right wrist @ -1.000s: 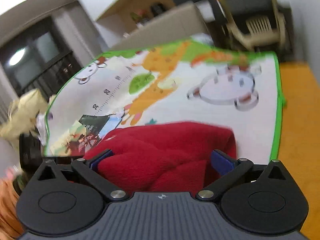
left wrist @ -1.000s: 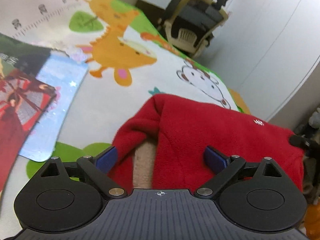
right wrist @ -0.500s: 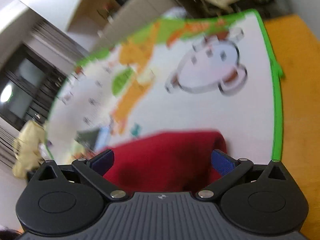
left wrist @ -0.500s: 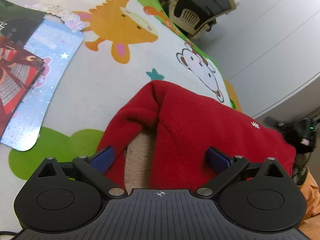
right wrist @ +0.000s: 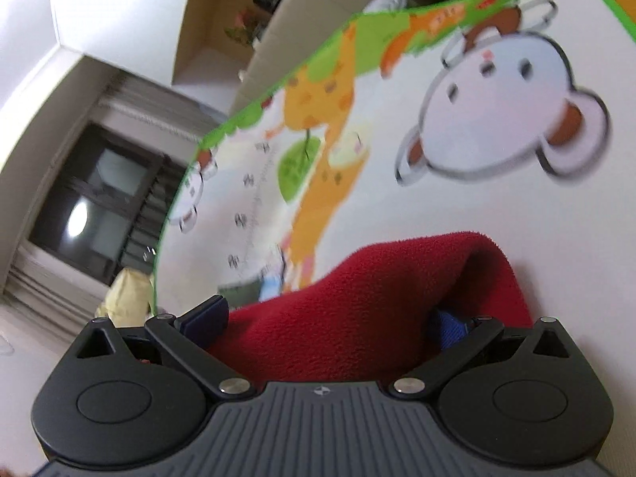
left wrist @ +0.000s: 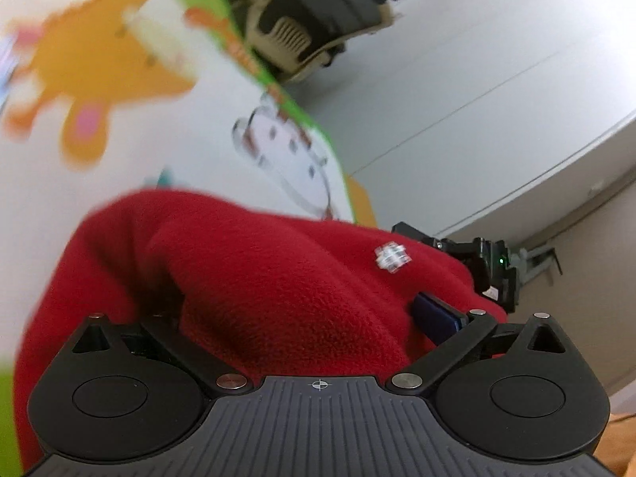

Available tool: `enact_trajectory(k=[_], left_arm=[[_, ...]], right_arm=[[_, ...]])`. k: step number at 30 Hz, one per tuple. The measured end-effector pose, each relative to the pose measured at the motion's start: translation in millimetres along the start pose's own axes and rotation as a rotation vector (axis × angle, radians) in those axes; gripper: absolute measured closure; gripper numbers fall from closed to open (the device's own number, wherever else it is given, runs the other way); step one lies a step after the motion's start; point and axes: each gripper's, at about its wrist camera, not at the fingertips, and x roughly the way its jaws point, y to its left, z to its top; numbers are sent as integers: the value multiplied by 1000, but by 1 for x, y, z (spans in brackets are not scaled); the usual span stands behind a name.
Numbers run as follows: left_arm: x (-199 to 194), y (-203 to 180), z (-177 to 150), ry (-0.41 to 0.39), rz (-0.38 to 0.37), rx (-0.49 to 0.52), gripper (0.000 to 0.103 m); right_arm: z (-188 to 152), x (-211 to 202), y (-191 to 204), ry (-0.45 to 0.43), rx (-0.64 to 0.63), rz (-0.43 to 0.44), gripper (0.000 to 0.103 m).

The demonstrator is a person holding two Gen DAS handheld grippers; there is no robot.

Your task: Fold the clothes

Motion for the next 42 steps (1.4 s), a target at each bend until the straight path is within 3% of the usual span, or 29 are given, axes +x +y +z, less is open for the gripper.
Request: enact_trajectory(k=[4, 7, 8, 10, 13, 16, 19, 22, 25, 27, 31, 34, 37, 40, 42], left_arm=[[6, 1, 42, -92, 75, 101, 1], [3, 4, 50, -117, 242, 190, 1], [0, 6, 47, -105, 311, 214, 1], [-13, 10, 40, -88, 410, 255, 0], [-44, 13, 24, -88, 455, 295, 0], [-70, -1, 28, -178, 475, 320, 0], [-79, -18, 36, -268, 327, 272, 0], [-57, -32, 35, -247, 208, 258, 0], [-2, -37, 19, -116, 348, 359, 0], [23, -34, 8, -74, 402, 398, 0], [22, -32, 6, -86, 392, 371, 0], [19, -32, 4, -88, 404, 374, 0], [16, -31, 2, -94, 413, 371, 0], [13, -29, 2, -96, 416, 365, 0], [12, -27, 2, -97, 413, 363, 0]], right_arm=[[40, 9, 17, -125, -132, -32, 0], [54, 18, 28, -152, -295, -248, 0], [51, 22, 30, -130, -361, -363, 0], [42, 17, 29, -90, -425, -402, 0], [27, 0, 29, -83, -454, -438, 0], [15, -14, 35, -124, -478, -490, 0], [5, -45, 49, -237, -475, -416, 0], [-14, -68, 66, -282, -565, -370, 0], [-39, -78, 81, -262, -671, -395, 0], [-51, -81, 90, -240, -710, -392, 0], [-59, -86, 124, -286, -792, -340, 0], [-52, -76, 150, -340, -804, -233, 0], [-47, -48, 161, -314, -801, -132, 0], [-45, -2, 148, -181, -776, -173, 0], [-57, 13, 129, -158, -791, -246, 0]])
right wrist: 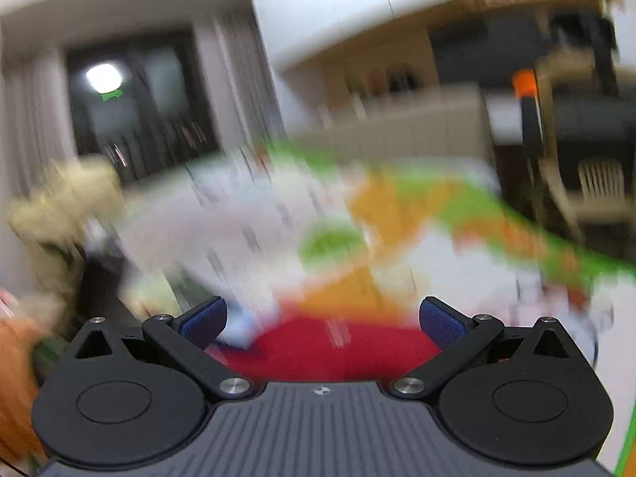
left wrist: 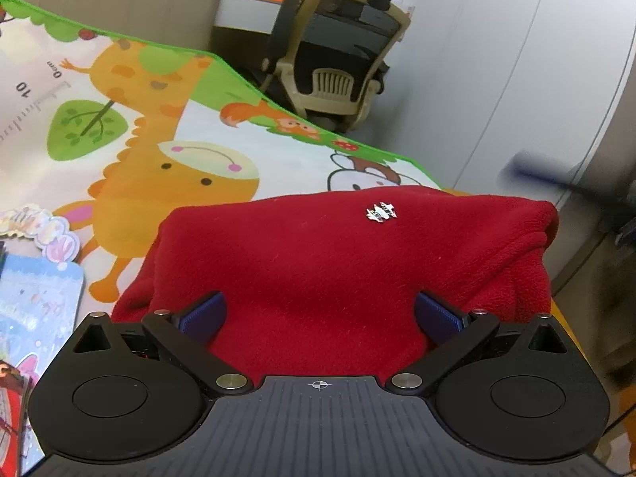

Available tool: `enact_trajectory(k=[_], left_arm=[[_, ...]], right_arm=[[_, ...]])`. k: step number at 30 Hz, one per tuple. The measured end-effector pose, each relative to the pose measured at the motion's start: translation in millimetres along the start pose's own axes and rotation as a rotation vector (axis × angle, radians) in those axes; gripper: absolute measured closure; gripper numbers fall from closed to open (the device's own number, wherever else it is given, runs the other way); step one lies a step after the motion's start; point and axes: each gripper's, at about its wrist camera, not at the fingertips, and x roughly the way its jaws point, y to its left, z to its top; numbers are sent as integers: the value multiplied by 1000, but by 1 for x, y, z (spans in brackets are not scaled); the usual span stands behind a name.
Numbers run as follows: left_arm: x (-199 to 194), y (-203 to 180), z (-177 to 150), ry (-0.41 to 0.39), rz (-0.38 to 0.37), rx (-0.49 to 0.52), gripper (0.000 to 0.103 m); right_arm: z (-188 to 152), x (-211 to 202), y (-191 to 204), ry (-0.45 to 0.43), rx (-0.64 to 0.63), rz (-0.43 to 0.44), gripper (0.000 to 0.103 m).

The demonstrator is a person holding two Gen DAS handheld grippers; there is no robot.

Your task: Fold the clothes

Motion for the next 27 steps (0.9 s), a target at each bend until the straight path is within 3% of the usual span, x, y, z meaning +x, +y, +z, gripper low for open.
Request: enact_trajectory(k=[3, 6, 8, 11, 13, 15, 20, 24, 27], left_arm=[[-1, 1, -5, 14, -12, 25, 0], [-17, 8, -12, -10, -85, 6, 0], [-33, 25, -17, -49, -149, -101, 0], [-50, 63, -27, -97, -216, -344, 0], [-51, 84, -33, -91, -222, -474, 0], [-42, 93, -35, -65, -234, -526, 0], [-8, 71, -11, -12, -278, -469, 0], [-20, 53, 33, -128, -366, -388, 0], [-46, 48, 49, -223, -358, -296, 0]], right_arm=[[-35, 22, 0, 68, -36, -84, 0], [-33, 13, 3, 75, -37, -92, 0], [-36, 9, 1, 76, -24, -87, 0], [-38, 6, -6, 57, 13, -73, 0], [-40, 6, -7, 41, 33, -72, 0], [-42, 9, -4, 26, 44, -82, 0], [-46, 4, -1, 16, 39, -89, 0], [-47, 2, 1, 17, 30, -123, 0], [-50, 1, 6, 14, 2, -136, 0]])
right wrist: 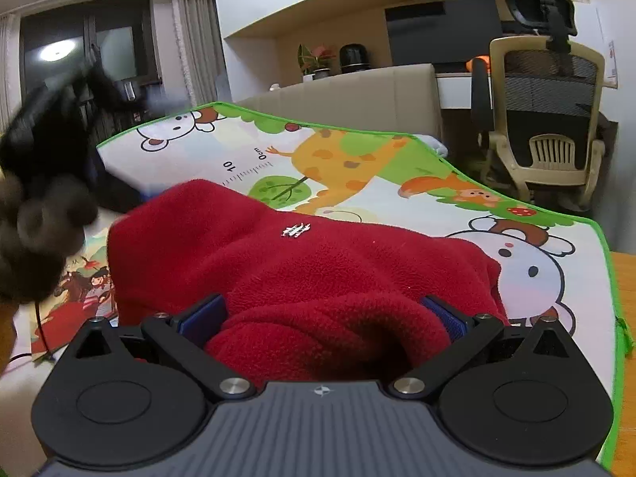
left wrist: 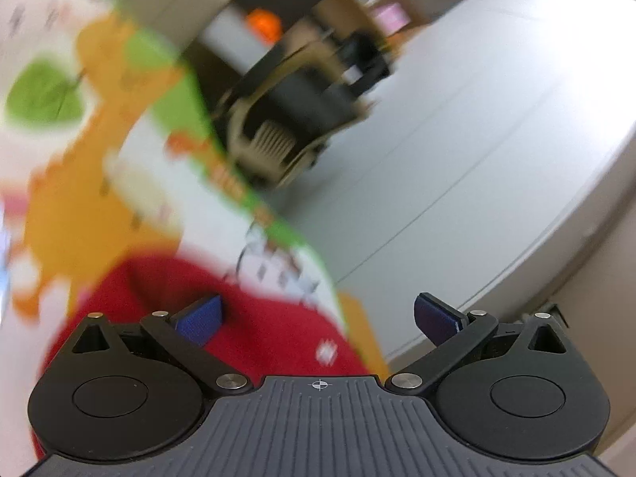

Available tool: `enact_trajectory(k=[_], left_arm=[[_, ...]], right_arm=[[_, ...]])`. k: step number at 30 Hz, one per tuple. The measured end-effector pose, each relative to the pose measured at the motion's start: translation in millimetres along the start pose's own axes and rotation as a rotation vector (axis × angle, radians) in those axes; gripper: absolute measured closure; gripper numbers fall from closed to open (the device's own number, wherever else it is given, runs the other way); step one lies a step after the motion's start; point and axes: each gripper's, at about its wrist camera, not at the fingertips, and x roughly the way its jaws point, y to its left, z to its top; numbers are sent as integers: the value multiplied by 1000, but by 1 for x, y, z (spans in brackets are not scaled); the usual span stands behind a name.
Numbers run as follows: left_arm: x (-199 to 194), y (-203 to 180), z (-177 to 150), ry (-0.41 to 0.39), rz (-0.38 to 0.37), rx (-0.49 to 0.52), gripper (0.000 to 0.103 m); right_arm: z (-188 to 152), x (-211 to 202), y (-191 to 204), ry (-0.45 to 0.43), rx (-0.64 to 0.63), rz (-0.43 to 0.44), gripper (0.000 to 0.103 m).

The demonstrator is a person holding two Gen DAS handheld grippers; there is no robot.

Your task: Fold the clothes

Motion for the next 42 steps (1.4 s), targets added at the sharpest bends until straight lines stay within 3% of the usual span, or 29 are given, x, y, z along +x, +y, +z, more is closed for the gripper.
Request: enact_trajectory(k=[4, 7, 11, 15, 20, 23, 27, 29, 31, 34, 37, 40, 42], left_arm=[[-33, -12, 1, -85, 78, 89, 0], [-39, -14, -4, -92, 21, 57, 0], [-1, -7, -31, 68, -73, -20, 0], [38, 16, -65, 212, 38, -77, 0], [35, 17, -68, 183, 34, -72, 0], [32, 20, -64, 174, 32, -93, 0], [10, 20, -60, 133, 33, -115, 0], [-6, 16, -59, 117, 44, -125, 0], [-21, 10, -59, 104, 57, -132, 0], [-44, 3, -69, 95, 59, -149, 0], [-52, 3, -89, 126, -29, -231, 0], [-28, 2, -110, 191, -101, -269, 0], [-5, -5, -120, 231, -79, -223, 0]], right_arm=[[-1, 3, 12, -12, -35, -42, 0], [3, 9, 22, -11, -53, -77, 0], [11, 4, 17, 9, -61, -49, 0], [24, -30, -17, -3, 51, 21, 0], [25, -76, -42, 0, 94, -48, 0], [11, -87, -40, 71, 84, 17, 0], [-13, -88, -6, 147, -125, 58, 0], [-17, -82, 0, 161, -133, 72, 0], [-11, -79, -7, 146, -63, 84, 0], [5, -79, -41, 109, 164, 93, 0], [12, -77, -74, 61, 387, 80, 0], [12, -62, -104, 50, 603, 56, 0], [11, -43, -115, 80, 700, 90, 0]])
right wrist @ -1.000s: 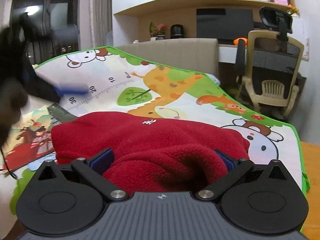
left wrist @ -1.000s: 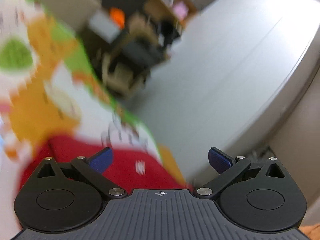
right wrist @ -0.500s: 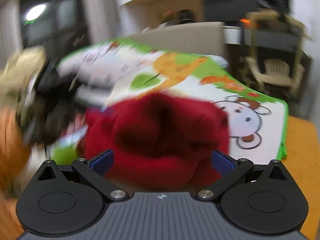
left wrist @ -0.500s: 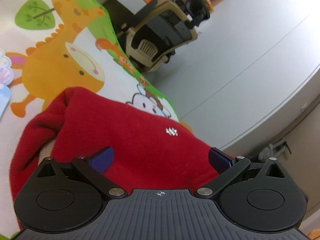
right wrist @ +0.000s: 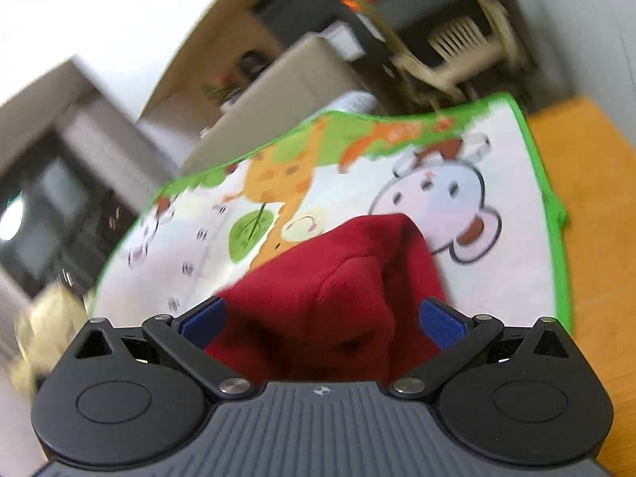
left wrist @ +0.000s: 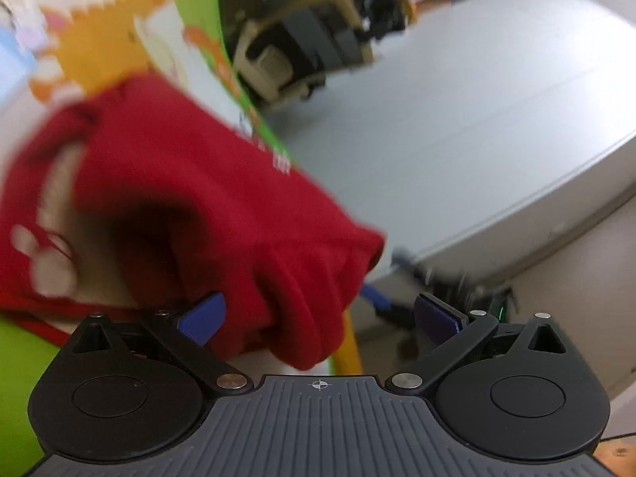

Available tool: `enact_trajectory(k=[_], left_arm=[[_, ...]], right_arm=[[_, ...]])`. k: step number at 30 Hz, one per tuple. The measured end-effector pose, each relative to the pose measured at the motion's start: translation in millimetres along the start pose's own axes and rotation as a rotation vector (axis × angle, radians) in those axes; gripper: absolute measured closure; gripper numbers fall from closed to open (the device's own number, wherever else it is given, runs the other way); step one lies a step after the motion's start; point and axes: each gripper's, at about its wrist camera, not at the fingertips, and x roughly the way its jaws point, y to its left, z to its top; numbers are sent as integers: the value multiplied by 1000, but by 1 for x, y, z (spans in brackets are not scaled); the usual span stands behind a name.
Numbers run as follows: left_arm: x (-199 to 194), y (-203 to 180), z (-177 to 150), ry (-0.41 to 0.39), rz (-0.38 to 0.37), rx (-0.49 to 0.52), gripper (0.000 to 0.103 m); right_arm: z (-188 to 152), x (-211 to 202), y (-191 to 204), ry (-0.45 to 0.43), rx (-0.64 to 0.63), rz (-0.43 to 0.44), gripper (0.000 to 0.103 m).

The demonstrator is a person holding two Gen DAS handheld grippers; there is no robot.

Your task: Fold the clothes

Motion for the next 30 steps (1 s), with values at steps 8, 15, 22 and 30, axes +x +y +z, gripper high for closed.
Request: enact_trajectory(k=[8, 15, 22, 30], left_arm=[[41, -57, -21, 51, 270, 393, 0], [43, -52, -28, 114, 236, 231, 0], [63, -55, -11, 39, 333, 258, 2], [36, -87, 65, -229, 501, 558, 21]], right_arm=[[21, 46, 25, 74, -137, 56, 7], [35, 54, 49, 100, -227, 77, 10], [31, 45, 39, 127, -261, 63, 25], [61, 54, 74, -4, -434, 32, 58]])
